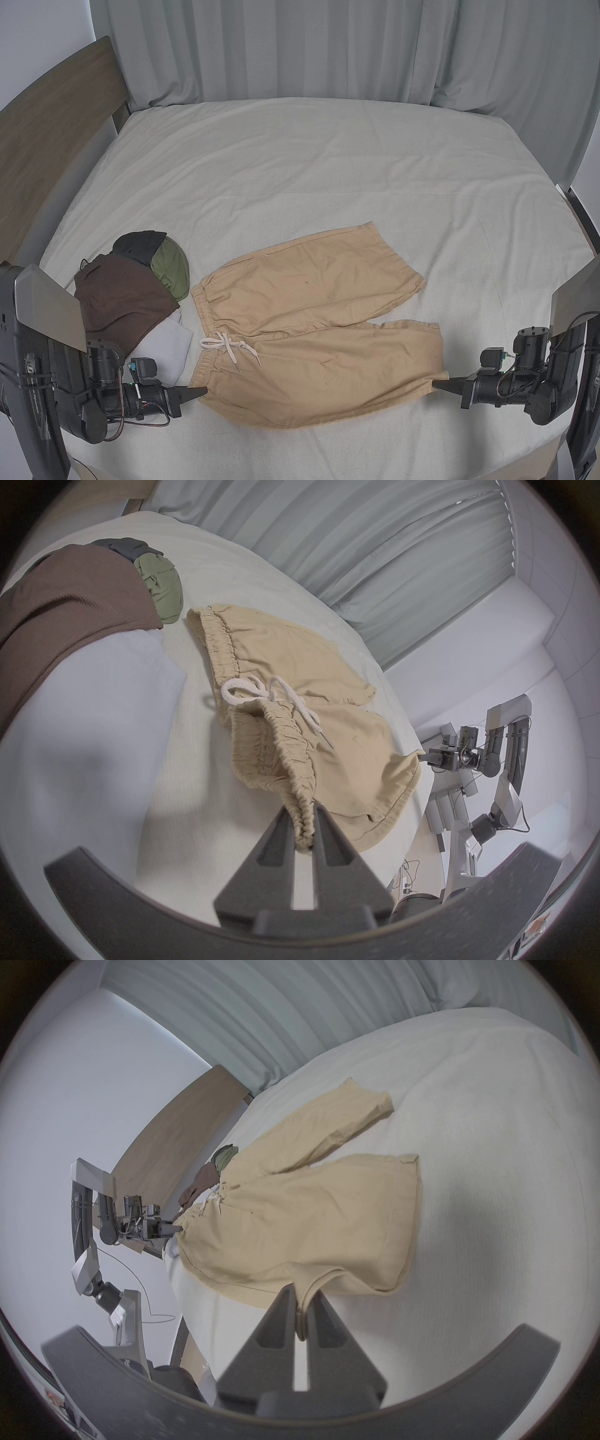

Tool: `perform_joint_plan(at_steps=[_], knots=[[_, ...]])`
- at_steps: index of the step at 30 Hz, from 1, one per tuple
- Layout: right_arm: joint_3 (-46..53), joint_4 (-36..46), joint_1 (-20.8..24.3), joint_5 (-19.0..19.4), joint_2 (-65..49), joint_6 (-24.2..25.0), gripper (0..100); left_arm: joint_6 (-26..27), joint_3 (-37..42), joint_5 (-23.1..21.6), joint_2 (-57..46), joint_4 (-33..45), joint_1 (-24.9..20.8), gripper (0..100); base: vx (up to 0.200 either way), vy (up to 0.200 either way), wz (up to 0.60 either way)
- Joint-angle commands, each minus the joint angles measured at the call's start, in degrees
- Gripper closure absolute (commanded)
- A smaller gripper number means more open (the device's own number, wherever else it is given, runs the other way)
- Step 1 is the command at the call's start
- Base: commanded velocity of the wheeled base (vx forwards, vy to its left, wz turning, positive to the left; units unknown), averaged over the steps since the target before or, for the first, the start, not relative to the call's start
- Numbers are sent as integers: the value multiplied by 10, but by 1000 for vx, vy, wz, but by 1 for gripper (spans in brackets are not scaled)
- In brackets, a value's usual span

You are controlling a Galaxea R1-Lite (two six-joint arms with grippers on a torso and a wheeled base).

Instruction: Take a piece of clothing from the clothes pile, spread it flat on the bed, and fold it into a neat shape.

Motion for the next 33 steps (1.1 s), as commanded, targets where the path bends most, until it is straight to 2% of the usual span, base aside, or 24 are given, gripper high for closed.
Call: perform_joint_plan(at_steps=[1,13,18,22,33], knots=[[-9,-1,3,0,-23,13,100,-8,-10,2,-6,-2,0,100,0,0,0],[-20,-1,5,-2,-38,25,100,-32,-27,8,-17,-2,1,100,0,0,0],[-27,-1,7,-2,-62,54,100,-32,-30,8,-18,-2,3,100,0,0,0],[-33,-1,7,-2,-70,58,100,-35,-32,8,-18,-2,4,100,0,0,0],[-49,-1,7,-4,-80,68,100,-98,-37,8,-54,-1,0,100,0,0,0]])
